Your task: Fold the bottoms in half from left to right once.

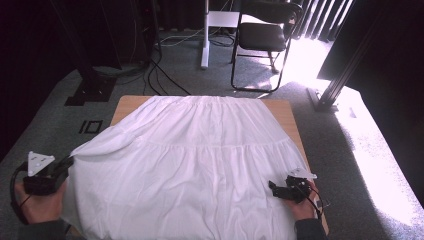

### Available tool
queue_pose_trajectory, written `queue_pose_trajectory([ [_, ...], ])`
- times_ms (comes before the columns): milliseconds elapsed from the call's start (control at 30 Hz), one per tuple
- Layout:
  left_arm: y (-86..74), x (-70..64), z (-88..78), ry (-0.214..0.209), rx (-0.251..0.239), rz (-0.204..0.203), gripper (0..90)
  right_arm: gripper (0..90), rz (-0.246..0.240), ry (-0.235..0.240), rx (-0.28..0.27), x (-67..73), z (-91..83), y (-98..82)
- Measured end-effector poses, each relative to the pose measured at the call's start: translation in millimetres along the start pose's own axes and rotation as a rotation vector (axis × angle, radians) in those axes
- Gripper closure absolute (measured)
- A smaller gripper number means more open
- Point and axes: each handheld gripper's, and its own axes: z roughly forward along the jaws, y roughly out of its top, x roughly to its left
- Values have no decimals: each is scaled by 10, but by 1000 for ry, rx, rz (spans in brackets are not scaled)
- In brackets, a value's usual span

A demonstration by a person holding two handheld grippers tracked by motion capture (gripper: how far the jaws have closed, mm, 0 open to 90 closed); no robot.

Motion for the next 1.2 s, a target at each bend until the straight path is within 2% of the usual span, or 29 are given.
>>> queue_pose_trajectory([
  [33, 152, -158, -34, -78, -33, 28, 894, 133, 1, 1, 0, -2, 0, 0],
  [67, 152, -158, -34, -78, -33, 28, 894, 133, 1, 1, 0, -2, 0, 0],
  [100, 243, -256, -52, -135, -58, 36, 894, 133, 0, 1, 0, -2, 0, 0],
  [133, 295, -316, -58, -166, -73, 42, 894, 133, 0, 1, 0, -2, 0, 0],
  [167, 426, -474, -60, -264, -98, 52, 894, 133, 0, 1, 0, -2, 0, 0],
  [200, 426, -474, -60, -264, -98, 52, 894, 133, 0, 1, 0, -2, 0, 0],
  [233, 539, -633, -40, -348, -114, 68, 893, 133, 0, 1, 0, -2, 0, 0],
  [267, 539, -633, -40, -348, -114, 68, 894, 133, 0, 1, 0, -2, 0, 0],
  [300, 601, -728, -18, -416, -124, 67, 894, 133, 0, 1, 0, -2, 0, 0],
  [333, 637, -790, 0, -455, -132, 65, 894, 133, 0, 1, 0, -2, 0, 0],
  [367, 730, -958, 51, -551, -140, 79, 893, 133, 0, 1, 0, -2, 0, 0],
  [400, 730, -958, 51, -551, -140, 79, 894, 133, 0, 1, 0, -2, 0, 0],
  [433, 822, -1142, 116, -639, -148, 92, 893, 133, 0, 1, 0, -3, -1, 0],
  [467, 822, -1142, 116, -639, -148, 92, 893, 133, 0, 1, 0, -3, -1, 0],
  [500, 927, -1367, 171, -695, -148, 126, 893, 133, 1, 1, 0, -2, -1, 0],
  [533, 927, -1367, 171, -695, -148, 126, 893, 133, 1, 1, 0, -2, -1, 0],
  [600, 1044, -1654, 209, -754, -151, 181, 893, 133, 0, 1, 0, -2, -1, 0],
  [633, 1162, -1981, 243, -809, -153, 246, 893, 133, -1, 1, 0, -3, 0, 0],
  [667, 1162, -1981, 243, -809, -153, 246, 893, 133, -1, 1, 0, -3, 0, 0],
  [700, 1267, -2334, 294, -864, -156, 302, 893, 133, 0, 1, 0, -3, 0, 0],
  [733, 1267, -2334, 294, -864, -156, 302, 893, 133, 0, 1, 0, -3, 0, 0],
  [833, 1348, -2917, 432, -991, -142, 351, 893, 138, 2, 0, 0, -4, -2, 0],
  [867, 1345, -3056, 471, -1024, -134, 350, 893, 138, 2, 0, 0, -4, -2, 0],
  [900, 1312, -3336, 552, -1088, -102, 364, 893, 143, 2, 0, -1, -5, -3, -1],
  [1000, 1201, -3751, 685, -1115, -42, 423, 889, 191, 8, -6, -9, -18, -15, -8],
  [1033, 1110, -3953, 865, -1153, 26, 418, 836, 237, 16, -11, -16, -33, -30, -17],
  [1067, 1110, -3953, 865, -1153, 26, 418, 763, 237, 16, -11, -16, -33, -30, -17],
  [1100, 1036, -4051, 1006, -1150, 75, 425, 658, 296, 18, -18, -21, -52, -47, -23],
  [1200, 1001, -4006, 1075, -1147, 84, 403, 635, 358, 32, -29, -16, -64, -77, -15],
])
